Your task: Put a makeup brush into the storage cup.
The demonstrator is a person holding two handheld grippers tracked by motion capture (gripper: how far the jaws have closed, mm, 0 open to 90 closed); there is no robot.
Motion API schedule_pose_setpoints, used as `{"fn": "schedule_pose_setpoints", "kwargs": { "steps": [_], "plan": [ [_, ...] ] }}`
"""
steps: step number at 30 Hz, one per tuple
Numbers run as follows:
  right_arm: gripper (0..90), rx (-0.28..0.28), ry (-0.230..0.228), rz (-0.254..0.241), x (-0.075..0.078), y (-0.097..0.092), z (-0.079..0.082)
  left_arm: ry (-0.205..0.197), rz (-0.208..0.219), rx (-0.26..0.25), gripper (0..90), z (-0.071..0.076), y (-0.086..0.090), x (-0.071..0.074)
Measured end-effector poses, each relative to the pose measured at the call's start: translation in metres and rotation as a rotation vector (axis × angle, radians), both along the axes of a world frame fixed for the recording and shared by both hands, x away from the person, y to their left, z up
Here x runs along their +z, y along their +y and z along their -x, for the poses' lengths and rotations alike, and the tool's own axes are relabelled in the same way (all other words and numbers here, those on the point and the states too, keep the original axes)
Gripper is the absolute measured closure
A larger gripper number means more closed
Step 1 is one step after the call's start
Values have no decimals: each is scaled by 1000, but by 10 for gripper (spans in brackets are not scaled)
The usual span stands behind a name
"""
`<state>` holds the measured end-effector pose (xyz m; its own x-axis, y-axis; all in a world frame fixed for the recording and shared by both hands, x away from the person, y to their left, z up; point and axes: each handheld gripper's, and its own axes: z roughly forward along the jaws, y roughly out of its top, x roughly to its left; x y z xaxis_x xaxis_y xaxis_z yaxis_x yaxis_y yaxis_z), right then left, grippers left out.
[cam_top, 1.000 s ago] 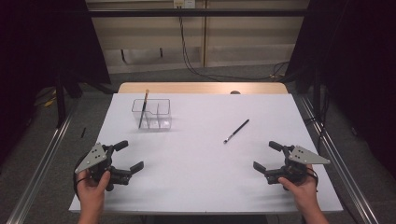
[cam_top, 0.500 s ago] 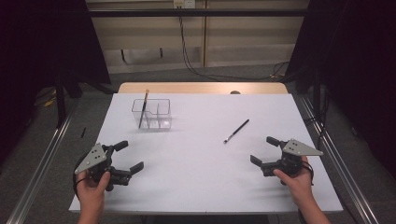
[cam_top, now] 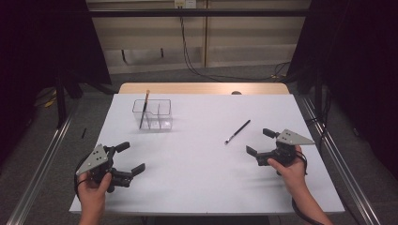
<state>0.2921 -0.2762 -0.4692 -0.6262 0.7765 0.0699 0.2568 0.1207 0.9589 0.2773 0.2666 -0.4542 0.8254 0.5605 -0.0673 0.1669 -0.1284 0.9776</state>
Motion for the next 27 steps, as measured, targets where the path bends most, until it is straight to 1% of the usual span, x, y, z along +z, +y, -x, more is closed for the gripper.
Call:
{"fn": "schedule_pose_setpoints", "kwargs": {
  "steps": [5,8,11,13,16,17,20,21,24,27],
  "plan": [
    [0,-12,7,-13,1,2,-12,3,8,12,0,0,2,0],
    [0,-20,13,-19,2,3,-19,6,9,7,0,0,1,0],
    [0,-28,13,-15,4,5,-25,7,11,3,0,0,-1,-1],
    [0,-33,12,-15,5,5,-29,5,-4,-8,0,-1,-2,-2],
    [0,-37,20,-14,6,6,-35,7,-1,-11,0,-2,-4,-2],
    [0,-39,22,-10,6,7,-37,6,-9,-11,0,-2,-3,-2],
    [0,-39,34,-3,5,9,-42,8,-4,-16,0,-2,-3,-3],
    [0,-40,36,11,4,9,-45,8,-2,-14,0,-2,-3,-3],
    [0,-40,45,21,4,11,-50,10,5,-12,0,-3,-3,-3],
    [0,-38,51,30,3,13,-56,8,-3,-14,0,-4,-3,-3]
  ]
}}
